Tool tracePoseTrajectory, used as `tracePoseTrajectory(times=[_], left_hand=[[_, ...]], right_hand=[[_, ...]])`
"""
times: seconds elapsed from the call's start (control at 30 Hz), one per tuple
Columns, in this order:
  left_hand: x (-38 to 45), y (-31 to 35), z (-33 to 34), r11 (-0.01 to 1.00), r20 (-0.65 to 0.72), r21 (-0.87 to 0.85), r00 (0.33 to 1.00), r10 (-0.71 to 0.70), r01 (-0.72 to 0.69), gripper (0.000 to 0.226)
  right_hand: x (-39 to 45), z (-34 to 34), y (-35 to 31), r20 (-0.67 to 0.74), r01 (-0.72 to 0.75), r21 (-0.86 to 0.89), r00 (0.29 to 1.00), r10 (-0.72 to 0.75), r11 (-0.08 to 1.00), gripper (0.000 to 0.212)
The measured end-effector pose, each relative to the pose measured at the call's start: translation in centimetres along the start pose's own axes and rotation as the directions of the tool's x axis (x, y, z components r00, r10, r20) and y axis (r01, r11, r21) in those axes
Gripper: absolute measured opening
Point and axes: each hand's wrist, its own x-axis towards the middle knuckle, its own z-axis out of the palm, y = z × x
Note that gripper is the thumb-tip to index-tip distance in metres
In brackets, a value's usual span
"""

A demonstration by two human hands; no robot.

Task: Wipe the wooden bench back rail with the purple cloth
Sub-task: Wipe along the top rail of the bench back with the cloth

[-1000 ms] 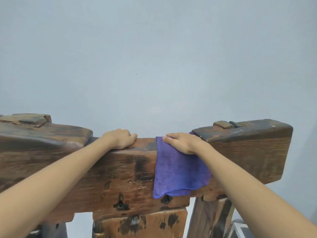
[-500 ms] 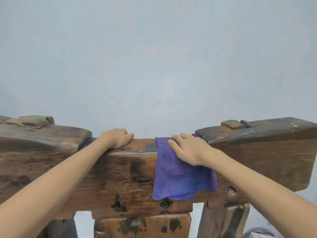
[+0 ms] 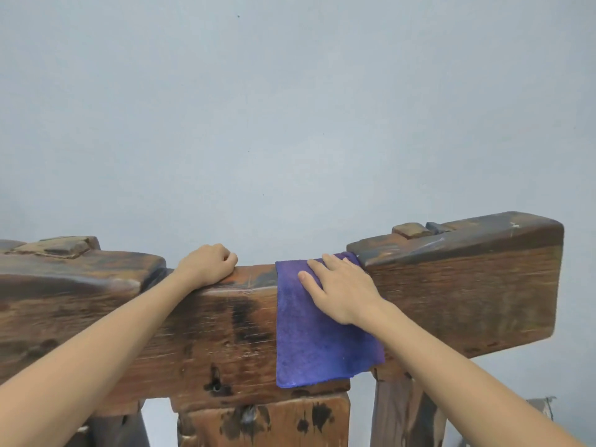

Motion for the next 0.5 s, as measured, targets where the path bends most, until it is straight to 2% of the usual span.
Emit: tracePoseTrajectory(times=[0.07,0.13,0.2,0.23,0.27,0.3,0.37,0.43,0.5], left_hand=[[-0.5,0.6,-0.3,0.995,-0.099,0.010,0.990,0.100,-0.100,0.041],[-0.8,1.8,-0.4,0.986,-0.171,0.020,0.971,0.169,-0.168,0.038],[-0.7,3.9,0.0,0.972,-0.202,-0.037,0.954,0.220,-0.232,0.030],[-0.7,5.3,0.1,0.961,-0.209,-0.075,0.946,0.246,-0.267,0.025],[-0.4,7.0,0.3,0.946,-0.211,-0.107,0.936,0.280,-0.307,0.021],[-0.1,8.8,0.4,0.927,-0.202,-0.135,0.926,0.320,-0.350,0.019],[0.3,13.0,0.6,0.891,-0.106,-0.215,0.917,0.384,-0.399,0.029],[0.3,17.0,0.9,0.893,0.097,-0.283,0.916,0.389,-0.349,0.040],[0.3,20.0,1.3,0.927,0.265,-0.217,0.895,0.358,-0.307,0.041]], right_hand=[[-1.9,-0.3,1.1,-0.002,0.154,0.131,0.988,-0.155,0.979,0.054],[-4.2,-0.5,2.2,-0.109,0.260,0.326,0.965,-0.237,0.909,0.050],[-6.6,0.2,3.1,-0.353,0.257,0.409,0.929,-0.108,0.876,0.044],[-7.6,0.8,3.6,-0.453,0.194,0.426,0.891,0.023,0.884,0.041],[-8.2,1.2,4.1,-0.491,0.093,0.468,0.854,0.171,0.879,0.039],[-8.6,1.5,4.6,-0.457,-0.019,0.539,0.833,0.311,0.842,0.041],[-8.8,1.9,5.4,-0.208,-0.224,0.710,0.839,0.503,0.667,0.052],[-8.8,2.3,5.4,0.002,-0.307,0.812,0.851,0.525,0.495,0.057],[-8.6,2.8,5.0,0.055,-0.327,0.797,0.877,0.477,0.507,0.047]])
